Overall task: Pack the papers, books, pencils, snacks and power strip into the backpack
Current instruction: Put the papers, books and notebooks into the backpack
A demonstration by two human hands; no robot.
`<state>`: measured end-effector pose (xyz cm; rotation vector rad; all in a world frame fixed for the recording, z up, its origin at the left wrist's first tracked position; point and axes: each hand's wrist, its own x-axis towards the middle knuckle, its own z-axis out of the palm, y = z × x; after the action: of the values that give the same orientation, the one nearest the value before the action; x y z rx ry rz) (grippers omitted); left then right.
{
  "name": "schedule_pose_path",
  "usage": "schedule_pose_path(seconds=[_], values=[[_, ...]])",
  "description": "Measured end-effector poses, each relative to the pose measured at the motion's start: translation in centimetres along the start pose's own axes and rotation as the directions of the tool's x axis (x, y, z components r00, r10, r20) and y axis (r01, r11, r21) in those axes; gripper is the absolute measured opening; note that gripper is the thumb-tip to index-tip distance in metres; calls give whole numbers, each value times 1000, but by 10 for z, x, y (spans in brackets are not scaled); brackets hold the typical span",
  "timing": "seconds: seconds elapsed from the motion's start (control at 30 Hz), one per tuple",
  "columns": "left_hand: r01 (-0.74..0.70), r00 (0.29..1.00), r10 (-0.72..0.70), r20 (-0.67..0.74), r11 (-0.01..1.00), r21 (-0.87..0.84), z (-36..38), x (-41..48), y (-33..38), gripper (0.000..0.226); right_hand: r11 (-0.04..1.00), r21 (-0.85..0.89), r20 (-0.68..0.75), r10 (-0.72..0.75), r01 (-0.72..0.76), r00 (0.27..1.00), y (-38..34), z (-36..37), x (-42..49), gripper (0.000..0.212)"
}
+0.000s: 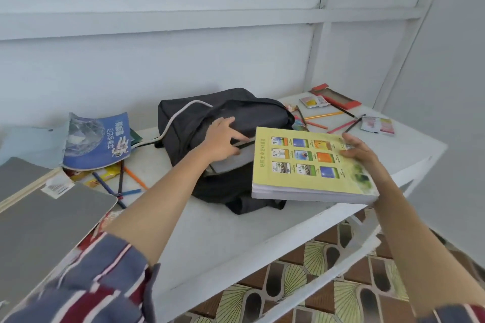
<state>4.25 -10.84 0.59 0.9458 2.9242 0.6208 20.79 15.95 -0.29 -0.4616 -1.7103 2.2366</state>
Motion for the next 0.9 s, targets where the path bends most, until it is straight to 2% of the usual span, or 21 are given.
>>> schedule_pose_path(seconds=[0.1, 0.3, 0.43, 0.5, 0.57, 0.63, 0.73, 0.8, 0.9], values=[[64, 994, -76, 72, 987, 150, 12, 15, 2, 44, 1000, -16, 30, 22, -21, 999, -4, -14, 19, 41], [83, 992, -100, 79, 978, 194, 4, 27, -3, 55, 996, 71, 92, 53, -59, 994, 3, -24, 49, 40], [106, 992, -109, 57, 993, 44, -13, 35, -8, 59, 997, 52, 99, 56, -61, 993, 8, -20, 64, 43], [112, 993, -111, 27, 993, -22, -24, 38, -10, 58, 996, -49, 104, 82, -78, 991, 4, -6, 69, 46], [97, 995, -96, 16, 995, -30, -33, 41, -8, 57, 983, -122, 46, 145, -139, 988, 2, 10, 81, 54], [80, 997, -80, 12, 997, -13, -40, 43, -5, 55, 990, -83, 94, 123, -115, 988, 6, 19, 91, 56], [69, 998, -69, 7, 998, -12, -48, 45, -4, 54, 985, 115, 122, 117, -131, 986, 16, 28, 90, 55], [58, 998, -58, 3, 998, -24, -51, 44, -4, 53, 963, 243, 61, 101, -113, 993, 22, 36, 88, 53], [51, 999, -50, 6, 998, -43, -53, 44, -4, 53, 927, 365, -116, 131, -81, 985, 31, 54, 89, 43]])
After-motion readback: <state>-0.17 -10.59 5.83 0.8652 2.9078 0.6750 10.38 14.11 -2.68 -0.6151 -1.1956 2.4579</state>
